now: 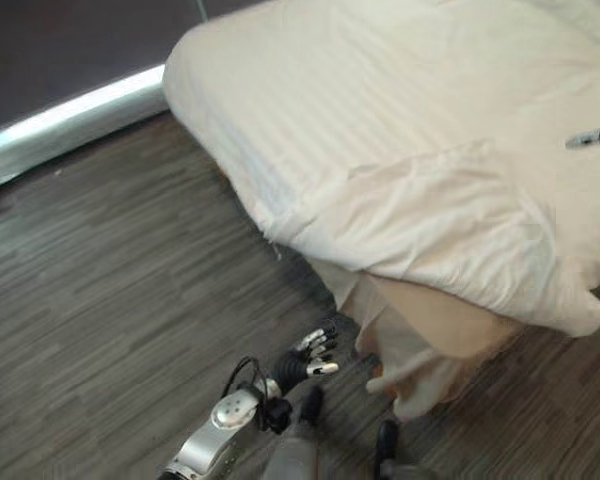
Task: Making the bed.
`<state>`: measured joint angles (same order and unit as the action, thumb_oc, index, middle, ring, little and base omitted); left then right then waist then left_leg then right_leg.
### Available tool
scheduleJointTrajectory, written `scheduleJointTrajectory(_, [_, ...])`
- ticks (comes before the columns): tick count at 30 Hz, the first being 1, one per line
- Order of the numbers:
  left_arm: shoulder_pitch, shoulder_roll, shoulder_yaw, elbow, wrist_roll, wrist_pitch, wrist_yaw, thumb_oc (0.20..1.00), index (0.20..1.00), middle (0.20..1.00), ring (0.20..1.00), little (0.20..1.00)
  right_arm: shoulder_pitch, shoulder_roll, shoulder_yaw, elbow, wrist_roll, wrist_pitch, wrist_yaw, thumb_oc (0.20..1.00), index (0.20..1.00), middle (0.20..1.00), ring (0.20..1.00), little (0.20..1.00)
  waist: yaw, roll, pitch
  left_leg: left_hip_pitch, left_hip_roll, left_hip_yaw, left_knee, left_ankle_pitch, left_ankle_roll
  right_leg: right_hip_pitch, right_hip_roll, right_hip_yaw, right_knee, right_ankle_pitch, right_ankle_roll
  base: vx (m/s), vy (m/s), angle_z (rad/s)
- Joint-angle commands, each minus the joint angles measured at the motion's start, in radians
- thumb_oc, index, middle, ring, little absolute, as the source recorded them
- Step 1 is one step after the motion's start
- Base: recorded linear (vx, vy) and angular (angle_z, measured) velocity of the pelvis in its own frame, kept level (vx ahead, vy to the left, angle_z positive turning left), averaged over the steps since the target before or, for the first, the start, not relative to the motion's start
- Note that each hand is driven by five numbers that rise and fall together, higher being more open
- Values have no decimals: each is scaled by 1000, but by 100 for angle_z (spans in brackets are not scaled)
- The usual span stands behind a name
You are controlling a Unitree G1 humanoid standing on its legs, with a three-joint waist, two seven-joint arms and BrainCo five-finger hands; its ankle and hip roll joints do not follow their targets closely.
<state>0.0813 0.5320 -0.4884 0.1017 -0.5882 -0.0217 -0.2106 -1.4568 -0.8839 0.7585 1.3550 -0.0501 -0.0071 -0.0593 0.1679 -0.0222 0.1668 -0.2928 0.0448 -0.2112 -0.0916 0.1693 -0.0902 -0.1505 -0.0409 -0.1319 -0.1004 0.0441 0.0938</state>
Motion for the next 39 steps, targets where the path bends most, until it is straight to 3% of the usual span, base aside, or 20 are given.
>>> scheduleJointTrajectory(1, [-50, 44, 39, -102, -56, -43, 7, 1000, 1000, 1000, 1000, 1000, -119, -40, 91, -15, -49, -9, -53, 1000, 1000, 1000, 1000, 1000, 23, -55, 66, 97, -20, -6, 4, -79, 24, -72, -54, 16, 13, 109, 53, -38, -2, 13])
scheduleJointTrajectory(5, [-52, 39, 76, -160, -54, -61, 41, 1000, 1000, 1000, 1000, 1000, -244, -67, 203, 64, -130, 12, -75, 1000, 1000, 1000, 1000, 1000, 51, -34, 113, -7, -20, -10, 4, -52, 13, -161, -55, 12, 13, 124, 50, -78, -3, 9])
scheduleJointTrajectory(11, [-66, 24, 89, -220, -53, -73, 75, 1000, 1000, 1000, 1000, 1000, -315, -113, 266, 114, -183, 38, -84, 1000, 1000, 1000, 1000, 1000, 69, -8, 153, -145, -33, -15, 4, -21, 3, -294, -47, 18, 13, 153, 50, -109, 9, 2])
scheduleJointTrajectory(14, [-81, 8, 89, -233, -42, -85, 95, 1000, 1000, 1000, 1000, 1000, -276, -132, 207, 97, -100, 26, -92, 1000, 1000, 1000, 1000, 1000, 71, 3, 172, -211, -35, -15, 4, -7, 0, -361, -42, 33, 13, 166, 51, -67, 3, -9])
scheduleJointTrajectory(21, [-141, -41, 87, -200, -20, -98, 130, 1000, 1000, 1000, 1000, 1000, -127, -90, 86, 74, 57, -6, -53, 1000, 1000, 1000, 1000, 1000, 74, 12, 208, -278, -36, -10, 4, 11, -1, -444, -30, 50, 13, 179, 49, -13, -14, -9])
scheduleJointTrajectory(22, [-151, -47, 83, -194, -18, -98, 130, 1000, 1000, 1000, 1000, 1000, -107, -77, 80, 77, 51, -9, -49, 520, 520, 520, 520, 520, 75, 15, 212, -276, -36, -11, 5, 10, 0, -441, -30, 51, 13, 178, 49, 20, 6, -3])
scheduleJointTrajectory(23, [-173, -58, 69, -180, -24, -102, 130, 1000, 1000, 1000, 1000, 1000, -45, -47, 65, 70, 41, -17, -40, 200, 200, 200, 200, 200, 71, 18, 218, -261, -37, -10, 7, 7, 2, -428, -31, 55, 13, 177, 48, 28, 10, -6])
scheduleJointTrajectory(25, [-184, -62, 72, -166, -27, -108, 137, 1000, 1000, 1000, 1000, 1000, 53, -24, 54, -17, 28, -36, -34, 200, 200, 200, 200, 200, 65, 11, 221, -240, -37, -3, 7, 3, 4, -409, -31, 60, 13, 174, 47, 30, 24, -7])
scheduleJointTrajectory(26, [-191, -63, 93, -152, -23, -117, 142, 1000, 1000, 1000, 1000, 1000, 185, -9, 45, -180, 21, -62, -26, 200, 200, 200, 200, 200, 44, -4, 224, -217, -35, 2, 6, -5, 5, -388, -31, 63, 13, 169, 47, 28, 21, -7])
scheduleJointTrajectory(28, [-158, -51, 140, -152, -14, -123, 150, 1000, 1000, 1000, 1000, 1000, 382, -62, 99, -524, -91, -69, 34, 200, 200, 200, 200, 200, 12, -33, 226, -175, -30, 13, 4, -18, 5, -357, -28, 70, 13, 164, 46, 42, 14, -12])
scheduleJointTrajectory(29, [-132, -44, 160, -152, -15, -123, 143, 1000, 1000, 1000, 1000, 1000, 496, -96, 61, -678, -114, -65, 70, 200, 200, 200, 200, 200, -7, -51, 226, -151, -27, 17, 4, -28, 5, -335, -26, 73, 13, 160, 46, 99, 6, -16])
scheduleJointTrajectory(30, [-88, -33, 173, -154, -16, -120, 129, 1000, 1000, 1000, 1000, 1000, 742, -120, -10, -890, -146, -68, 164, 200, 200, 200, 200, 200, -35, -72, 218, -107, -19, 25, 4, -48, 8, -292, -24, 71, 13, 148, 44, 74, 4, -22])
scheduleJointTrajectory(31, [-89, -30, 170, -154, -16, -120, 129, 1000, 1000, 1000, 1000, 1000, 751, -122, -19, -895, -148, -66, 165, 200, 200, 200, 200, 200, -32, -74, 217, -110, -21, 24, 4, -44, 8, -294, -26, 71, 13, 150, 45, 139, 9, -15])
scheduleJointTrajectory(32, [-63, -7, 178, -153, -5, -114, 109, 1000, 1000, 1000, 1000, 1000, 1046, -119, -165, -1007, -130, -68, 243, 200, 200, 200, 200, 200, -62, -89, 199, -63, -17, 25, 4, -63, 13, -247, -29, 63, 13, 131, 46, 107, 21, -21])
scheduleJointTrajectory(36, [-16, 44, 189, -142, 4, -97, 59, 1000, 1000, 1000, 1000, 1000, 1533, -5, -418, -1055, -144, -49, 316, 200, 200, 200, 200, 200, -94, -106, 146, 17, -18, 21, 4, -86, 23, -170, -42, 52, 13, 101, 52, 149, 27, 4])
scheduleJointTrajectory(39, [39, 63, 214, -133, -5, -97, 44, 1000, 1000, 1000, 1000, 1000, 1710, 179, -494, -863, -150, -33, 283, 200, 200, 200, 200, 200, -108, -111, 91, 90, -27, 19, 4, -106, 36, -99, -46, 56, 13, 82, 54, 177, 48, 1])
